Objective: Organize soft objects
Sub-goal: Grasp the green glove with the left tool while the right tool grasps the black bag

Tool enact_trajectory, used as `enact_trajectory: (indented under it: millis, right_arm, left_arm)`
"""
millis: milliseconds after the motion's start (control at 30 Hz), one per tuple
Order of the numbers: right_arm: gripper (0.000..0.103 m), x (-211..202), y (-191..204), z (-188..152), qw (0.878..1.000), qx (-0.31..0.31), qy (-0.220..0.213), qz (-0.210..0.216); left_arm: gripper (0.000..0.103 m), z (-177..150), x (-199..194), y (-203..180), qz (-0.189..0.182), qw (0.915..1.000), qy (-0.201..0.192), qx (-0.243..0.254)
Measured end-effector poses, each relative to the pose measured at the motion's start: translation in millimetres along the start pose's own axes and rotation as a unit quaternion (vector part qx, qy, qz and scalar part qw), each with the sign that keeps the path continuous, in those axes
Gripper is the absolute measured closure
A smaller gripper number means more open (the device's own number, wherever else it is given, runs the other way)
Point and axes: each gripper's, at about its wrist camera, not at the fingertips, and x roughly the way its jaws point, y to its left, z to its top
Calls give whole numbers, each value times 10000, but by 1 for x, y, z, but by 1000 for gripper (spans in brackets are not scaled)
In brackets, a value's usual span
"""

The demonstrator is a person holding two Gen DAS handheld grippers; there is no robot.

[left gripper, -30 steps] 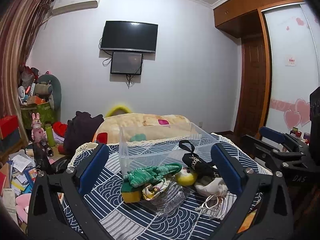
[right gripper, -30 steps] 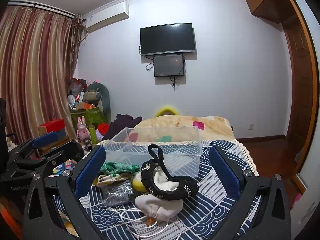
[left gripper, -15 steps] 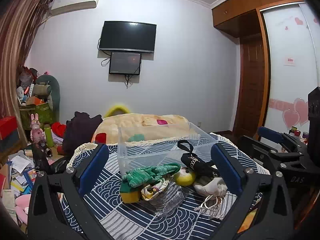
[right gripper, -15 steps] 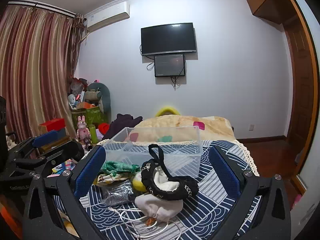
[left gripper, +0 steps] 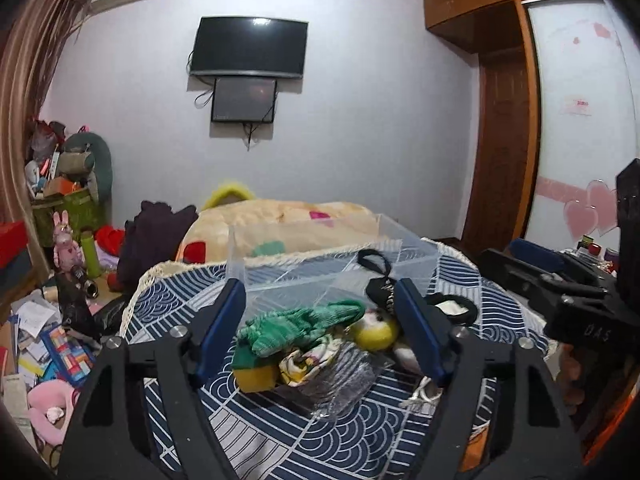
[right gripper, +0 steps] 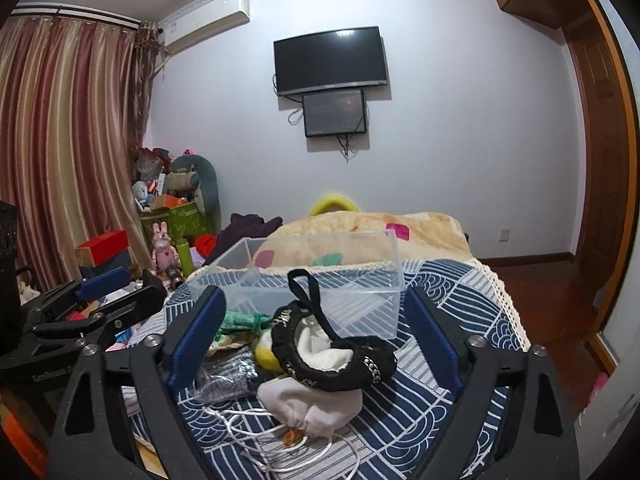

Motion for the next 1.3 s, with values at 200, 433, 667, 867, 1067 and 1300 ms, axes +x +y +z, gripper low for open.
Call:
enact_trajectory:
  millis: [200,433,667,867,1067,1300]
  right_arm:
    - [22,11,-8,-6,9995,55,264,-161]
    - [22,32,-16,-17,9969,151,754,-150]
    - [31,46,-20,-31,9936,200,1111,-96]
    - [53,51,-24,-34,9921,295,1220,-31]
    - [72,50,-24,-33,9920,269,1235,-70]
    - [83,40,-31,-22,9944,434,960,-73]
  left_arm:
    - [33,-3,23,11,60,9996,238,-108]
    - [33,-12,58,22,5,9969,707,-330]
    - [54,-26,84,28,-183,9920,1181,-412]
    - [69,-29,82,26,-176,9924,1169,-341]
    - [83,-32,74,27,-74,9936,1092,-275]
    - [85,-16,53,25,-115,9968,746,-262]
